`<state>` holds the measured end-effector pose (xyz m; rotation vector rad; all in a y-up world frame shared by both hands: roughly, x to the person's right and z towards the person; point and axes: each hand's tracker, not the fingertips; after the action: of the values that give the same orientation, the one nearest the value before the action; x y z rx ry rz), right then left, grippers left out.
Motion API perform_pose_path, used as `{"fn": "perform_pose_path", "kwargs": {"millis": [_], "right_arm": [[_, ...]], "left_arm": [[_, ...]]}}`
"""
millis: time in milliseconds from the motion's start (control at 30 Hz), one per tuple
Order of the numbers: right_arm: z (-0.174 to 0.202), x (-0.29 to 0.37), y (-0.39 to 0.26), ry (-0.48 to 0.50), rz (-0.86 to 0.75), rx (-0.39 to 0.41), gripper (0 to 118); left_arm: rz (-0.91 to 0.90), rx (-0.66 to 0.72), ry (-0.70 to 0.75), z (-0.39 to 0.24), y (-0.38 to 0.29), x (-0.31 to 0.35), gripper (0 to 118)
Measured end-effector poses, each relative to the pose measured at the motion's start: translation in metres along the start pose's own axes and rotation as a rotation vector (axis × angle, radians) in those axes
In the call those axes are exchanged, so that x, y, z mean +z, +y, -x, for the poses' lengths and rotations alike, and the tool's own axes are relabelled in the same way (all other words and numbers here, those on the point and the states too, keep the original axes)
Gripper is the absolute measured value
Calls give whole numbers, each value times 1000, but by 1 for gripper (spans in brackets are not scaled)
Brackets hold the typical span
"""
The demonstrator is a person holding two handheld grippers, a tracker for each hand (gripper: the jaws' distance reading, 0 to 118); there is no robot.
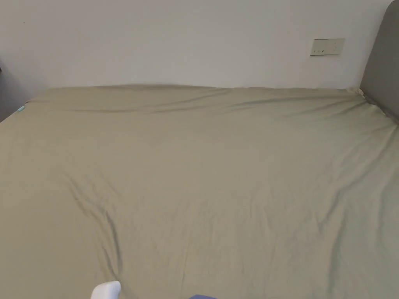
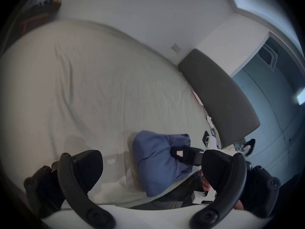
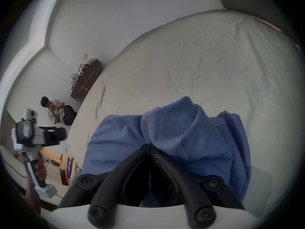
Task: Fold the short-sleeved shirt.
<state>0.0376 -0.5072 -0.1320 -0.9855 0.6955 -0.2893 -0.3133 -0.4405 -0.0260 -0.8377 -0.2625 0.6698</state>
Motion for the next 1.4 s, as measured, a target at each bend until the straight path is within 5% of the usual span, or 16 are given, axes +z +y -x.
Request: {"fn": "perform_pose_path", "kwargs": {"millis": [200, 300, 433, 567, 600, 667, 700, 867, 1067, 1400], "right_arm": [[-44, 2, -11, 185, -41, -192, 6], [-47, 5, -15, 191, -49, -161, 6], [-47, 2, -14, 194, -49, -148, 6], [-48, 4, -16, 202, -61, -161, 6], [-46, 4, -16, 195, -62, -158, 5], [-37, 7, -15, 156, -71, -134, 6], [-31, 9, -13, 119, -81, -118, 5], [4, 23, -9, -20, -75, -46, 7], [37, 72, -6, 20, -154, 19, 7], [92, 102, 26, -4, -205, 154, 7]], "left_arm": [[212, 193, -139, 48, -13, -83, 117], [137, 131, -231, 32, -12, -94, 117], [345, 350, -390, 22, -21, -138, 116], [311, 101, -322, -6, -34, -142, 115], [323, 159, -323, -4, -33, -140, 109], [316, 267, -286, 12, -27, -129, 35], [289, 224, -160, 25, -21, -129, 35], [297, 208, -207, 22, -21, -130, 35], [303, 98, -138, 38, 11, -96, 33], [276, 110, 74, 188, 75, 61, 33]]}}
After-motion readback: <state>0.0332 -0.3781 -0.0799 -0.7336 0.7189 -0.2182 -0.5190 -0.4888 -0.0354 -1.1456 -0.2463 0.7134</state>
